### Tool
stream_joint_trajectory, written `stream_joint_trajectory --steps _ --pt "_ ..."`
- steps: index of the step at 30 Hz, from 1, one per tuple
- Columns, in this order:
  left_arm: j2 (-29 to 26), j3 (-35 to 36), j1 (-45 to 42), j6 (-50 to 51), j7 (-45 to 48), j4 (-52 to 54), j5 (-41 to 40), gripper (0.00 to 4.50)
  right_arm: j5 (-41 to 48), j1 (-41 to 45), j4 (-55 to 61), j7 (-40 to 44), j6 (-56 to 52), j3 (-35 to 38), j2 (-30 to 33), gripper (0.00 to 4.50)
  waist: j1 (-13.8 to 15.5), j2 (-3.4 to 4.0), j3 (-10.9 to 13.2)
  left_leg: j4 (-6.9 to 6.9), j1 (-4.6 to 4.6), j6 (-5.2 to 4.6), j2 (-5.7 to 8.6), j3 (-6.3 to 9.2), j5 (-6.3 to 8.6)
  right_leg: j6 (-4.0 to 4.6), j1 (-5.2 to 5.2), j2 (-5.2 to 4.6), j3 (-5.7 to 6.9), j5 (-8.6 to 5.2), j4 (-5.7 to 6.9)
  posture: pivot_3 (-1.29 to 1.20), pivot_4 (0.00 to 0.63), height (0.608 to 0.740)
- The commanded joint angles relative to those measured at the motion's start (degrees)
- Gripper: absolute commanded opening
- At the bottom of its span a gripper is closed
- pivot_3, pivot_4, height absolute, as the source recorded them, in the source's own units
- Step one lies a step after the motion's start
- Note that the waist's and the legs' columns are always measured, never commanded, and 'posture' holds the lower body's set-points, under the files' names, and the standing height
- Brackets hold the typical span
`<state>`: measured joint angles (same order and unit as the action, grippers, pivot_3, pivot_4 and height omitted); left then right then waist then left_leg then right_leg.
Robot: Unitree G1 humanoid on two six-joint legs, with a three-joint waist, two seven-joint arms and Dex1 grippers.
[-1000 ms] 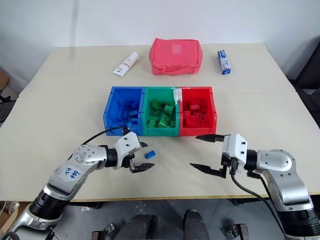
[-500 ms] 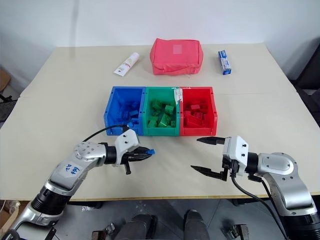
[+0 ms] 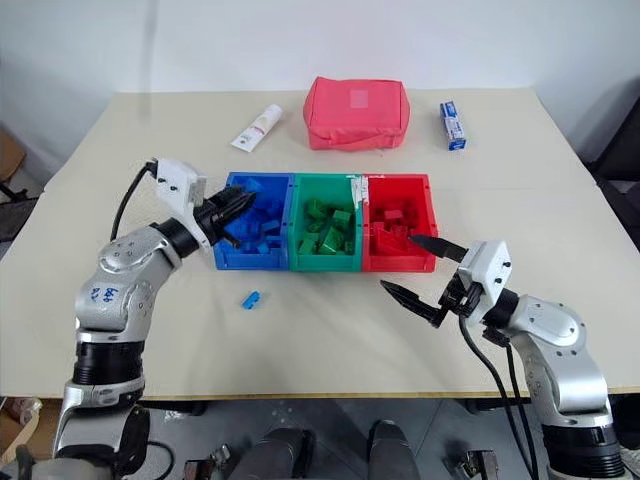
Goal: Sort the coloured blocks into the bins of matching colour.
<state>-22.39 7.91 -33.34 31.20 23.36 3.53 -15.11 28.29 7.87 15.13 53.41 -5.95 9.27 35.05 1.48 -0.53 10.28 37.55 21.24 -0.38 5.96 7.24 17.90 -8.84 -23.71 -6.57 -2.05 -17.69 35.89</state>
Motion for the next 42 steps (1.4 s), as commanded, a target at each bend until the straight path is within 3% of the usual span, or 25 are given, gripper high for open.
stream_joint_trajectory --steps 1,5,9,13,16,24,32,35,42 --pt "-0.29 -0.92 -0.12 -0.12 0.71 0.56 -0.04 1.74 0.05 1.38 -0.13 1.09 1.53 0.62 0.77 4.50 -0.15 0.00 0.00 0.00 0.01 0.00 0.00 0.00 0.00 0.00 -0.01 0.00 0.00 0.00 0.00 0.00 0.150 0.740" --pt "-2.93 -0.26 1.30 -0.47 4.91 1.24 -1.94 2.96 -0.54 2.59 -1.92 3.26 2.12 -0.04 1.37 4.50 -0.30 0.00 0.00 -0.01 0.01 0.01 -0.05 -0.01 -0.01 0.00 -0.03 0.03 0.00 0.00 0.01 0.00 0.150 0.740" --pt "-9.58 3.30 4.76 -2.78 12.22 1.79 -4.36 4.16 -0.37 4.47 -3.90 6.86 2.13 -1.20 2.26 4.50 -0.80 0.01 0.00 -0.03 -0.02 0.04 -0.10 -0.03 -0.01 0.01 -0.03 0.05 -0.01 -0.01 0.03 0.00 0.150 0.740" --pt "-17.34 9.64 10.61 -9.33 21.57 0.20 -6.86 4.16 0.05 6.50 -4.65 12.04 1.32 -3.58 4.12 4.50 -1.37 0.01 0.00 -0.09 0.00 0.04 -0.11 -0.02 -0.01 0.04 -0.06 0.04 -0.01 -0.02 0.01 0.00 0.150 0.740" --pt "-21.62 14.91 16.47 -17.06 27.26 -4.74 -6.92 4.50 -0.08 8.19 -5.13 15.71 1.08 -5.83 4.99 4.50 -1.66 0.02 -0.01 -0.18 -0.03 0.04 -0.11 -0.01 -0.01 0.05 -0.04 0.01 0.01 -0.03 -0.06 0.00 0.150 0.740" --pt "-28.79 18.31 31.20 -32.55 37.75 -15.35 -3.80 4.50 -0.77 13.07 -6.38 20.15 0.71 -11.51 3.49 4.50 -1.37 0.02 -0.01 -0.24 -0.04 0.05 -0.16 0.00 0.01 0.10 -0.01 -0.01 0.05 -0.04 -0.15 0.00 0.150 0.740" --pt "-28.33 15.86 35.63 -22.57 38.97 -4.90 -8.62 4.50 -1.24 14.38 -8.44 21.28 1.34 -11.76 3.94 4.50 -1.34 0.02 -0.01 -0.26 -0.02 0.02 -0.16 0.03 0.03 0.11 0.00 -0.02 0.08 -0.03 -0.16 0.00 0.150 0.740" --pt "-27.05 7.35 34.71 -12.52 33.25 8.45 -6.91 4.50 -1.81 12.54 -9.97 21.37 2.06 -10.44 5.25 4.50 -1.23 0.02 -0.01 -0.28 -0.03 0.03 -0.17 0.04 0.03 0.11 0.00 -0.02 0.07 -0.03 -0.16 0.00 0.150 0.740" --pt "-18.06 -1.71 30.39 8.32 13.83 23.82 -5.53 4.50 -2.64 9.59 -9.64 19.29 2.73 -8.74 5.45 4.50 -1.71 0.03 -0.01 -0.27 -0.04 0.05 -0.21 -0.04 0.05 0.11 -0.07 0.04 -0.02 -0.03 -0.03 0.00 0.150 0.740"
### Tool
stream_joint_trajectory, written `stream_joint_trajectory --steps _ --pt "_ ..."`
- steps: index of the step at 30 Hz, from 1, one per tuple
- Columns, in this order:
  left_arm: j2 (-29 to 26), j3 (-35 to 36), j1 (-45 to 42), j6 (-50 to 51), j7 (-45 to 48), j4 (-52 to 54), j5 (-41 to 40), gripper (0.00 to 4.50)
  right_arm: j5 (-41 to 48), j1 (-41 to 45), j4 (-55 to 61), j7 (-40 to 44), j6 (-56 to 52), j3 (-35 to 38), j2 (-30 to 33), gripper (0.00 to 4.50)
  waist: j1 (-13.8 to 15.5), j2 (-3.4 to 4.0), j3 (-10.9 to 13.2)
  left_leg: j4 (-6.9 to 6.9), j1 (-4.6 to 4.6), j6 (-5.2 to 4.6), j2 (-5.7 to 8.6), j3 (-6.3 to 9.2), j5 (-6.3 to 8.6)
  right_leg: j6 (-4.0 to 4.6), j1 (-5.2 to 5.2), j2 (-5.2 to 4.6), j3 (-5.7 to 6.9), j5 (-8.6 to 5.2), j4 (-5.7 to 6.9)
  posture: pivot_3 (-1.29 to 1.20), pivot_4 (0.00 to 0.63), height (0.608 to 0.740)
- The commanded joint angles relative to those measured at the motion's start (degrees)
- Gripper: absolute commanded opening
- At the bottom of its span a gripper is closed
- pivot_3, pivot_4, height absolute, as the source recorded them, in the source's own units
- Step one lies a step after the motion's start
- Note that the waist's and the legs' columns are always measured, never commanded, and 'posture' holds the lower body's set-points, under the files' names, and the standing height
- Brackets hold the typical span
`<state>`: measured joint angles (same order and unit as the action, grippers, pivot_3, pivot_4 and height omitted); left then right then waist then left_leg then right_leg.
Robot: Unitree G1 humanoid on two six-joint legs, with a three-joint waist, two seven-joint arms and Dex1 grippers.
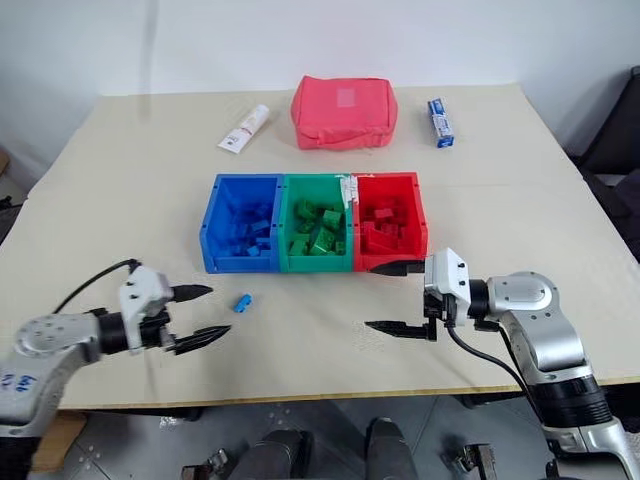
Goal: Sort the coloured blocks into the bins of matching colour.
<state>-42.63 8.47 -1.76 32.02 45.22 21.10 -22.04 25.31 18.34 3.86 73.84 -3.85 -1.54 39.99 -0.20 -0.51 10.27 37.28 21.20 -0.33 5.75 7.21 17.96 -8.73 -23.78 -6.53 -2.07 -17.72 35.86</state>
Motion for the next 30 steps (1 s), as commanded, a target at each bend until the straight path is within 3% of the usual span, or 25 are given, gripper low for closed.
stream_joint_trajectory --steps 1,4,7,18,25,30 --pt "3.26 -3.47 -1.79 9.41 -10.87 6.93 3.04 4.50 0.32 -1.45 2.02 -1.46 0.58 2.23 0.52 4.50 0.01 0.00 0.00 0.00 0.00 0.02 -0.02 -0.02 0.00 0.00 -0.02 0.02 -0.01 0.00 0.00 0.00 0.150 0.740" --pt "4.00 -6.88 -2.09 12.43 -14.18 8.18 5.75 4.50 0.34 -2.78 3.03 -2.19 0.52 2.52 0.63 4.50 0.11 0.00 0.00 0.04 -0.01 0.07 -0.05 -0.02 -0.03 0.01 -0.02 0.07 -0.01 0.00 0.04 0.00 0.150 0.740" --pt "3.27 -7.62 -1.57 14.20 -15.47 7.92 7.09 3.92 0.48 -3.53 3.70 -2.80 0.34 2.96 0.85 4.50 0.20 0.00 0.00 0.04 -0.01 0.09 -0.06 -0.02 -0.04 0.02 -0.01 0.08 -0.01 -0.01 0.03 0.00 0.150 0.740" --pt "6.44 -9.35 -3.88 11.36 -15.91 4.52 7.74 0.60 0.70 -6.86 6.39 -4.65 -0.41 3.78 0.99 4.50 0.93 0.03 -0.02 0.10 -0.04 0.09 -0.02 0.00 -0.03 0.03 0.05 0.04 0.02 -0.01 0.00 0.00 0.150 0.740" --pt "6.11 -3.06 -3.54 1.67 -8.93 4.12 2.58 0.48 3.41 -10.59 10.63 -7.65 -2.80 7.57 1.15 4.50 1.64 0.03 -0.02 0.06 0.00 0.08 -0.03 0.01 -0.03 0.03 0.04 0.04 0.03 -0.01 -0.08 0.00 0.150 0.740" --pt "9.95 2.32 -12.34 -3.63 -11.42 -0.79 0.08 0.48 7.70 -10.07 14.20 -15.15 -6.53 11.41 -2.41 4.50 1.76 0.02 -0.01 0.11 -0.04 0.12 -0.05 0.03 -0.05 0.04 0.10 0.05 0.07 0.00 -0.07 0.00 0.150 0.740"
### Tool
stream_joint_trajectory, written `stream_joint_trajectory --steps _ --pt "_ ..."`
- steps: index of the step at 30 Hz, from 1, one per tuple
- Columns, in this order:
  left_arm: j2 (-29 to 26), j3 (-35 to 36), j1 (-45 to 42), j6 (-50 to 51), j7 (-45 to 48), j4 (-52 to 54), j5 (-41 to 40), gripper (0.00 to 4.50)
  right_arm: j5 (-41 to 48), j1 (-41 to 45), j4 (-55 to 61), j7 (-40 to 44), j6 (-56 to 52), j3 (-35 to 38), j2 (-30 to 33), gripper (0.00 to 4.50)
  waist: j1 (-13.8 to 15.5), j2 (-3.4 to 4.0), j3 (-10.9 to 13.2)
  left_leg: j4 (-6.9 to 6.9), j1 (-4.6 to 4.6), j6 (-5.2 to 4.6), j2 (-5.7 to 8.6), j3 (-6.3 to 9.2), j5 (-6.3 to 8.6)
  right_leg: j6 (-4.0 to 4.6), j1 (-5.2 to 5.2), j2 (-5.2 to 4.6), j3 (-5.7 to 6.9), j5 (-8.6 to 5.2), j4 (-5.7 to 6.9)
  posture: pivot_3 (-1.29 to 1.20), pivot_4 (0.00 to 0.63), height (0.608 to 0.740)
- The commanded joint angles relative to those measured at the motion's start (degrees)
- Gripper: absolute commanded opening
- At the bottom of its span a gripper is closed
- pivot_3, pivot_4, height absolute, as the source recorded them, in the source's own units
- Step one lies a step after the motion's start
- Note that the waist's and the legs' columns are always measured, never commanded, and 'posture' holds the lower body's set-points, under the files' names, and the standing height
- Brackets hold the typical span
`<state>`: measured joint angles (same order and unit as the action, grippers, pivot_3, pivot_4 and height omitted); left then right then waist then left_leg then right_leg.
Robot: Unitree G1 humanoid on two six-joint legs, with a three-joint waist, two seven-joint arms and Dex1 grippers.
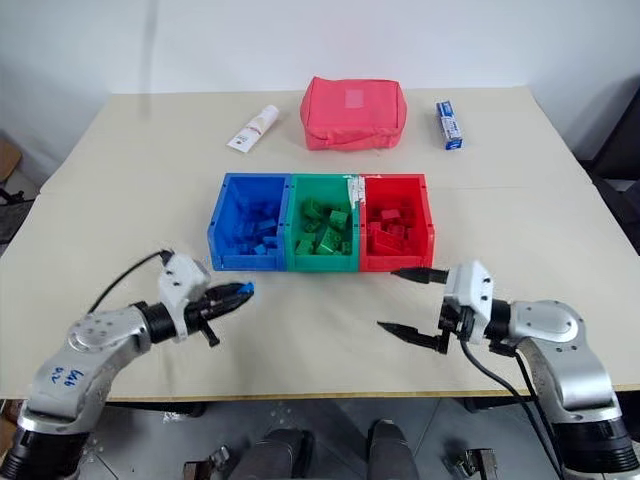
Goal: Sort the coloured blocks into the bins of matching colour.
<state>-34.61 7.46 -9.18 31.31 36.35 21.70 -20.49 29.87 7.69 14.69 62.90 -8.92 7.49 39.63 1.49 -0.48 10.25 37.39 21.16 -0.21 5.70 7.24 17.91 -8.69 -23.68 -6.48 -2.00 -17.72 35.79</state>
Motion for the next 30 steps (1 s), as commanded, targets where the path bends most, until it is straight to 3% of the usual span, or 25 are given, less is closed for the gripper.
stream_joint_trajectory --steps 1,8,14,21,26,30 --pt "2.83 3.78 -7.55 -2.26 -4.33 -2.82 -1.22 0.48 3.30 0.84 3.68 -5.44 -1.23 2.68 -2.93 4.50 0.08 -0.02 0.00 0.02 0.01 0.01 0.00 0.02 -0.01 -0.01 0.00 0.01 0.03 0.01 0.02 0.00 0.150 0.740" --pt "4.12 -1.50 -19.39 -3.83 -4.12 -15.62 2.99 0.48 1.30 1.82 4.20 -7.50 0.73 2.25 -4.13 4.50 -0.19 -0.02 0.00 -0.01 0.02 -0.05 0.11 0.00 0.03 -0.02 -0.04 -0.02 0.00 0.02 0.04 0.00 0.150 0.740" --pt "5.45 -2.95 -24.99 -5.72 -3.02 -23.13 3.76 2.33 0.19 2.27 3.60 -6.62 1.66 2.01 -3.12 4.50 -0.20 -0.04 0.01 0.06 0.06 -0.05 0.09 -0.01 0.03 -0.03 -0.08 0.01 0.00 0.02 0.08 0.00 0.150 0.740" --pt "-0.20 0.98 -18.45 -13.37 7.70 -17.06 0.20 4.47 0.73 1.48 3.15 -4.33 1.24 3.63 -0.96 4.50 -0.53 -0.03 0.01 -0.01 0.06 -0.05 0.06 -0.04 0.03 -0.02 -0.12 0.00 -0.04 0.02 0.06 0.00 0.150 0.740" --pt "-10.70 6.87 -4.51 -13.34 20.53 -14.48 -4.16 4.47 0.63 0.81 -0.05 1.21 2.06 3.99 2.99 4.50 -1.40 -0.02 0.00 -0.09 0.02 -0.05 -0.02 -0.06 0.03 0.00 -0.09 -0.02 -0.05 0.01 0.01 0.00 0.150 0.740" --pt "-13.85 10.91 2.59 -21.24 25.75 -19.22 -3.13 4.47 -0.12 0.91 -1.97 5.70 3.73 1.84 4.40 4.50 -1.36 -0.02 0.01 -0.06 0.01 -0.05 -0.03 -0.05 0.03 0.01 -0.04 -0.02 -0.03 0.00 0.00 0.00 0.150 0.740"
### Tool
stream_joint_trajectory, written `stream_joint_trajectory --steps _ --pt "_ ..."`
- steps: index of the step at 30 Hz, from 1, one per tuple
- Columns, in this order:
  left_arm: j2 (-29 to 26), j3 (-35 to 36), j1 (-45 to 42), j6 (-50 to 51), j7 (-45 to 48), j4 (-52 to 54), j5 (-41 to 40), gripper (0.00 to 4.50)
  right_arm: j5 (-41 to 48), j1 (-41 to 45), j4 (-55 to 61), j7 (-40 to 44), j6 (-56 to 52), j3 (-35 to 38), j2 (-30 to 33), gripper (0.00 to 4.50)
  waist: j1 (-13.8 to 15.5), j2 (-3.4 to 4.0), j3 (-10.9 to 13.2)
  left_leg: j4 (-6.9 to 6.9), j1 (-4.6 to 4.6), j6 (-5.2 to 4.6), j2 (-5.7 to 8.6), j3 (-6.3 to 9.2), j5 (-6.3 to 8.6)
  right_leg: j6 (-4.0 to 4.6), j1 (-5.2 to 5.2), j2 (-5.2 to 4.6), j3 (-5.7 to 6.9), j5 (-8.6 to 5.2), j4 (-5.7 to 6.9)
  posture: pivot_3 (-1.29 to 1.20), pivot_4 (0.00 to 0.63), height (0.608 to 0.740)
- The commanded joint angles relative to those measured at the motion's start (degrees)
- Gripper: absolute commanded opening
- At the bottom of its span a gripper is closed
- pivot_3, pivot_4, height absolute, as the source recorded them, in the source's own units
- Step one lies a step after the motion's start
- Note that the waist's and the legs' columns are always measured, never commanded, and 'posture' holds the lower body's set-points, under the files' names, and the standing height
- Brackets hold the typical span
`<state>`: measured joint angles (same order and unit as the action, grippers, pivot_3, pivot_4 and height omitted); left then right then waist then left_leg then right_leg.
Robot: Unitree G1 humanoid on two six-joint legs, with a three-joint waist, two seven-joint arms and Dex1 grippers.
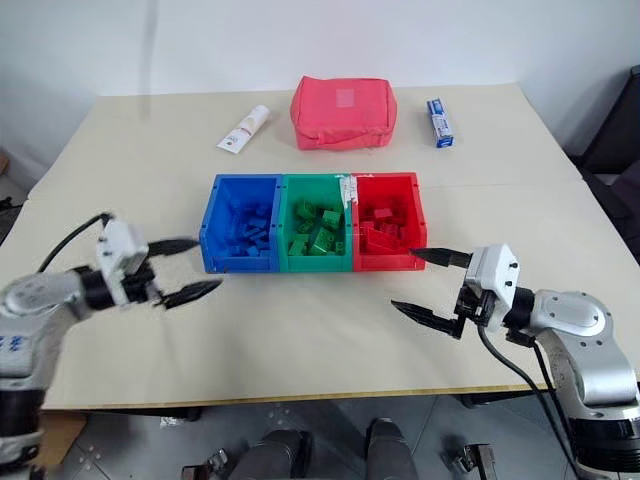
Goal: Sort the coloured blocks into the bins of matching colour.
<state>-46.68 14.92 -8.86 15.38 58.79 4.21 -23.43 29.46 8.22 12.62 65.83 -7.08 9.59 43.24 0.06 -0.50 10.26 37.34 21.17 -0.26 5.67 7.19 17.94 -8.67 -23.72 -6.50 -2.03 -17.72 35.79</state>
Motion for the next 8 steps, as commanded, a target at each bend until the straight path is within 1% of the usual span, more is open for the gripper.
stream_joint_trajectory --steps 1,5,8 --pt "-2.00 3.72 3.02 -6.58 3.58 -2.63 0.31 4.47 0.16 0.54 -0.29 3.28 2.23 -0.56 0.78 4.50 0.17 -0.01 0.00 0.01 -0.01 0.00 -0.01 0.02 0.00 0.00 0.03 -0.02 0.03 0.00 0.00 0.00 0.150 0.740" --pt "-1.14 3.72 3.89 -11.69 2.74 -5.32 2.00 4.47 -0.79 2.32 -3.27 3.98 3.72 -1.00 0.04 4.50 0.58 0.00 0.00 0.01 -0.01 0.00 0.00 0.05 0.00 0.01 0.05 -0.04 0.07 0.01 -0.04 0.00 0.150 0.740" --pt "2.65 3.75 5.72 -13.10 -1.83 -2.33 2.11 4.47 -0.77 2.72 -3.85 3.48 3.43 -1.01 -0.09 4.50 0.59 0.02 -0.01 -0.04 -0.01 -0.02 0.01 0.04 0.02 0.01 0.04 -0.04 0.05 0.02 -0.08 0.00 0.150 0.740"
